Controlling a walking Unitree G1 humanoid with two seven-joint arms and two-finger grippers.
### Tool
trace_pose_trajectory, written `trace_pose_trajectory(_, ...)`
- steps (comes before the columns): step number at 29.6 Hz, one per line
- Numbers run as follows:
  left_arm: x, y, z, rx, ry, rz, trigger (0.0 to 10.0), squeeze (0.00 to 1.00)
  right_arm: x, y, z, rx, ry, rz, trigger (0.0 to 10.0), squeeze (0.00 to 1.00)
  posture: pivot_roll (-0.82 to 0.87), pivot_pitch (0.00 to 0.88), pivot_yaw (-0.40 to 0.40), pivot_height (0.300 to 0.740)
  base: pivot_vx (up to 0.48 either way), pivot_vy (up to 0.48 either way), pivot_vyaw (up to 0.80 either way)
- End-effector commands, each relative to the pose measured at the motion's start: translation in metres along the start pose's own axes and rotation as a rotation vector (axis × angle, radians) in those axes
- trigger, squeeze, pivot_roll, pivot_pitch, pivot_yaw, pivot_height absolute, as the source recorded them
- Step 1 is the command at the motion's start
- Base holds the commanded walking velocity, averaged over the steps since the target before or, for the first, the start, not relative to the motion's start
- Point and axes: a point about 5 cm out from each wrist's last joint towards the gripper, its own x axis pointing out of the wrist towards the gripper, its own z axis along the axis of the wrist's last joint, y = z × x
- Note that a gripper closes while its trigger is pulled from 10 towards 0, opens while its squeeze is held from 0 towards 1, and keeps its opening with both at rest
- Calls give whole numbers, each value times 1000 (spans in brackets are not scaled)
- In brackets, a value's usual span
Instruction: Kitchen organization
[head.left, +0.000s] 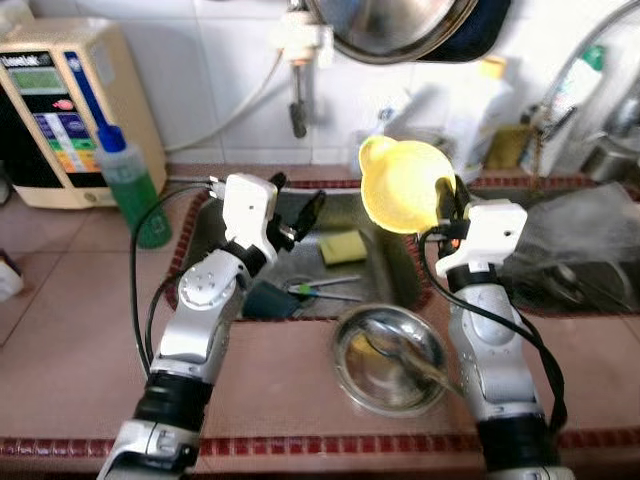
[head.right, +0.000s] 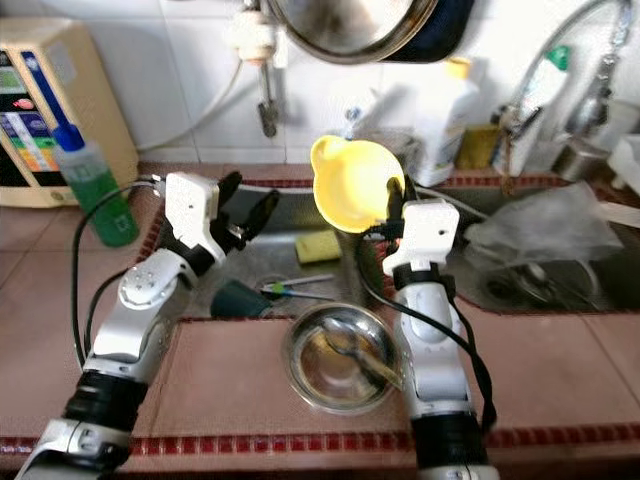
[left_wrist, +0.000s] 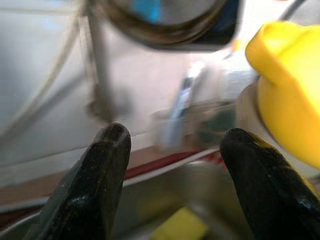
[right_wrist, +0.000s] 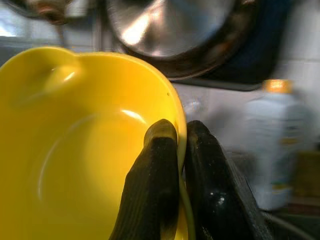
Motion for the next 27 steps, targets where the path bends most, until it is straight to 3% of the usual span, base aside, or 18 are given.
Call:
trace_pose_trajectory(1, 1, -8, 7, 7, -26, -52, 10000, 0, 2, -10, 0, -12, 17, -32, 10000, 0, -76, 17, 11, 740, 0, 0, 0)
trace_pose_trajectory(6, -5, -15, 9, 33, -25, -115, 10000, 0, 5, -20, -6, -22, 66, -60, 10000, 0, -76, 20, 13, 740, 0, 0, 0)
trace_pose_trajectory(14, -27, -34, 6, 82, 17, -273, 10000, 0, 15, -39, -13, -42, 140, -91, 10000, 0, -62, 39, 9, 740, 0, 0, 0)
trace_pose_trajectory(27, -47, -69, 6, 22, 48, -395, 10000, 0, 33, -47, -25, -13, 246, -54, 10000, 0, -58, 79, 19, 740, 0, 0, 0)
